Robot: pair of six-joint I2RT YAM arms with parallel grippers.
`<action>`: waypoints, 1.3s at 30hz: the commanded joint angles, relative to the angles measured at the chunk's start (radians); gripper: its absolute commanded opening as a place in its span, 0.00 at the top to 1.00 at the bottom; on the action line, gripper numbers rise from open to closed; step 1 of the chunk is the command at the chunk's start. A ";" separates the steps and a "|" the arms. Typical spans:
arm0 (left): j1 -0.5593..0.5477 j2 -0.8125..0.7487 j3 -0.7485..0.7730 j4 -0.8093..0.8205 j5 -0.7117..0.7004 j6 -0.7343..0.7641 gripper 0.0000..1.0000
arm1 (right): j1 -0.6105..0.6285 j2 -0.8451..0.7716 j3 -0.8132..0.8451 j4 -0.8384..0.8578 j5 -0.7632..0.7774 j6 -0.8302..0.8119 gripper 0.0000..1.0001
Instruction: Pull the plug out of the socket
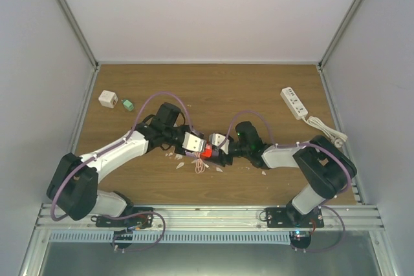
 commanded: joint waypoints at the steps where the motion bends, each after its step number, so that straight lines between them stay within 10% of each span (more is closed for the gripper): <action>1: 0.005 0.027 0.037 -0.045 0.022 -0.011 0.78 | 0.007 -0.025 -0.013 -0.031 -0.026 0.017 0.24; 17: 0.014 0.084 0.126 -0.168 0.040 -0.017 0.67 | 0.010 -0.047 -0.012 0.025 -0.001 0.127 0.20; 39: 0.031 0.160 0.209 -0.261 0.036 -0.015 0.71 | 0.016 -0.049 -0.014 0.009 0.013 0.059 0.48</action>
